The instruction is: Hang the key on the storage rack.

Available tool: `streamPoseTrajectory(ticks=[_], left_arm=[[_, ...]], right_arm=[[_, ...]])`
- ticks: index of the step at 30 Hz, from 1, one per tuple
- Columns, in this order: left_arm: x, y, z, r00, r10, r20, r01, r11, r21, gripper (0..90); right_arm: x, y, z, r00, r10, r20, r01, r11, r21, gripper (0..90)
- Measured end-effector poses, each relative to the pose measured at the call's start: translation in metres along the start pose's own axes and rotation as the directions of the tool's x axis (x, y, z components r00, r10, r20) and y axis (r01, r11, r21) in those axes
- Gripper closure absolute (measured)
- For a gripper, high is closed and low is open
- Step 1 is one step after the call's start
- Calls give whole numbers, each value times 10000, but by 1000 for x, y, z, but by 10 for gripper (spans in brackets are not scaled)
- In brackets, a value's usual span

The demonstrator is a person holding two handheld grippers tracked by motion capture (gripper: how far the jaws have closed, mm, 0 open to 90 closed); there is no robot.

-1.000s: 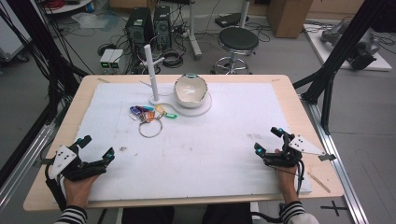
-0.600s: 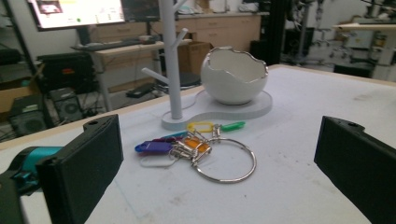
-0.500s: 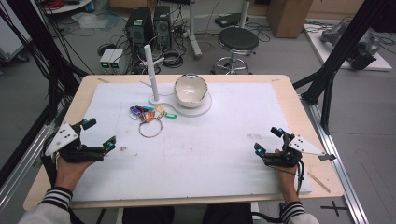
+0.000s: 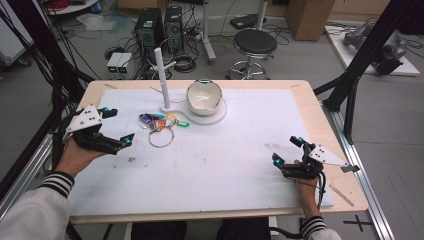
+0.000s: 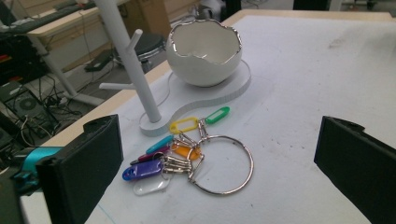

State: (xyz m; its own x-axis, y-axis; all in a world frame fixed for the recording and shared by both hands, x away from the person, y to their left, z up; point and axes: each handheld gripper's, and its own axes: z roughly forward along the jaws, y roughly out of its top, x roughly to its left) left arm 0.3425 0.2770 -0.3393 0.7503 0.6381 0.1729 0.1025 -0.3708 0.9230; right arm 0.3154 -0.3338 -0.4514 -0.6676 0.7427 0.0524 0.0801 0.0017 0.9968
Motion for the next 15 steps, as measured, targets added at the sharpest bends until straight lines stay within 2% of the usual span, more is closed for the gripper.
streamPoseTrajectory(ticks=[4, 6, 7, 11, 15], left_arm=[[2, 11, 11, 9984, 391, 414, -413, 9978, 524, 17], [3, 18, 19, 9948, 728, 706, -797, 9918, 1003, 17], [3, 18, 19, 9948, 728, 706, -797, 9918, 1003, 17], [4, 26, 30, 9908, 902, 1006, -1051, 9825, 1537, 17], [4, 33, 41, 9840, 1120, 1388, -1393, 9684, 2066, 17]], right_arm=[[0, 0, 0, 10000, 19, -14, -19, 10000, 3, 9], [0, 0, 0, 10000, 7, -1, -7, 10000, -1, 9], [0, 0, 0, 10000, 7, -1, -7, 10000, -1, 9], [0, 0, 0, 10000, 0, -1, 0, 10000, -2, 9], [0, 0, 0, 10000, 16, 4, -16, 10000, 12, 9]])
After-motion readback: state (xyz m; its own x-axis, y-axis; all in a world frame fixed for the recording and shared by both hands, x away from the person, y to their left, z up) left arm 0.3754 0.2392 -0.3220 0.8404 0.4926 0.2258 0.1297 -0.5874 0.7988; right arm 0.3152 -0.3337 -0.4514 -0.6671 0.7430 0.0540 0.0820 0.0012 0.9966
